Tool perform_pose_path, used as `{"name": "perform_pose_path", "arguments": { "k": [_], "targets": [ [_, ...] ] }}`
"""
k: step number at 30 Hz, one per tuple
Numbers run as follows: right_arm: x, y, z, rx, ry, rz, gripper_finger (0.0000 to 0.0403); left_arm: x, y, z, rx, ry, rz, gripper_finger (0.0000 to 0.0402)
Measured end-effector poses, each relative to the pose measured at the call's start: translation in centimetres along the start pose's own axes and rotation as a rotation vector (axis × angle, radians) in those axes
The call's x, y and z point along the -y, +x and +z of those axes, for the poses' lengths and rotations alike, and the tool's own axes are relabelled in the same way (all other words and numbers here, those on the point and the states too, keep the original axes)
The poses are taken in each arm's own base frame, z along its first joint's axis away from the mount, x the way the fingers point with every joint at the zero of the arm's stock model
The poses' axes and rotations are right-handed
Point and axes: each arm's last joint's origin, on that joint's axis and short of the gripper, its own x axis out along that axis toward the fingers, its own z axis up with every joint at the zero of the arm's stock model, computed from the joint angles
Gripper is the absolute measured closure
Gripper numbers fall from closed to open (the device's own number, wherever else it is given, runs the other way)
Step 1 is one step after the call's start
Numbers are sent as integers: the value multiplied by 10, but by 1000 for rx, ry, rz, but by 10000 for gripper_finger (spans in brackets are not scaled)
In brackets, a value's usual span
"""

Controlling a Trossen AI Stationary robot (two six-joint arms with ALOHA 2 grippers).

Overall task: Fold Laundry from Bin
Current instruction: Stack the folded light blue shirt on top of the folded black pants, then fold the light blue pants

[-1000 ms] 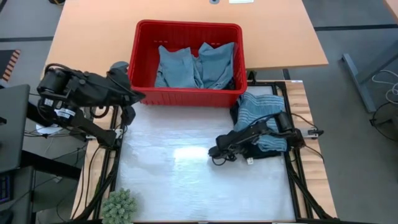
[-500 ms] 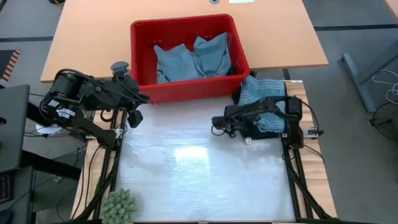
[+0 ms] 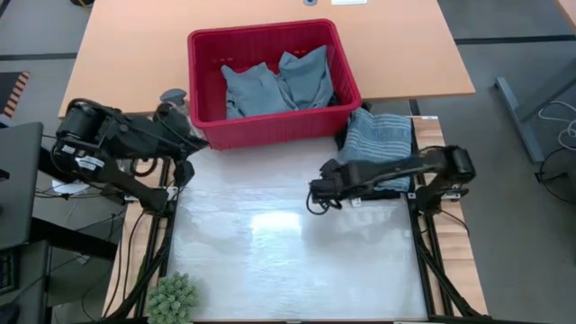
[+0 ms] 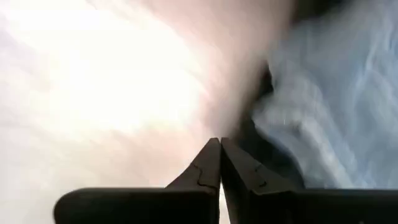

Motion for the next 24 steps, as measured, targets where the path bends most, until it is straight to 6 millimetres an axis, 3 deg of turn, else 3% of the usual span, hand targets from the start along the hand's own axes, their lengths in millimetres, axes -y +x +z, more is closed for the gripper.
{"name": "perform_pose_path", "arguments": {
  "k": [3, 6, 11, 16, 20, 24],
  "targets": [
    [4, -30, 22, 200, -50, 43, 370, -9, -10, -3, 42, -23, 34, 401],
    [21, -45, 59, 319, 39, 8, 388, -17, -19, -5, 76, -53, 59, 401],
    [91, -51, 121, 416, 254, -212, 384, -23, -25, -7, 114, -91, 113, 401],
    [181, -25, 165, 348, 346, -366, 389, -25, -25, -6, 153, -125, 205, 401],
    [246, 7, 174, 253, 405, -431, 389, -23, -21, -3, 174, -143, 270, 402],
    [293, 30, 177, 234, 441, -371, 389, -22, -18, -1, 197, -167, 330, 401]
  ]
}}
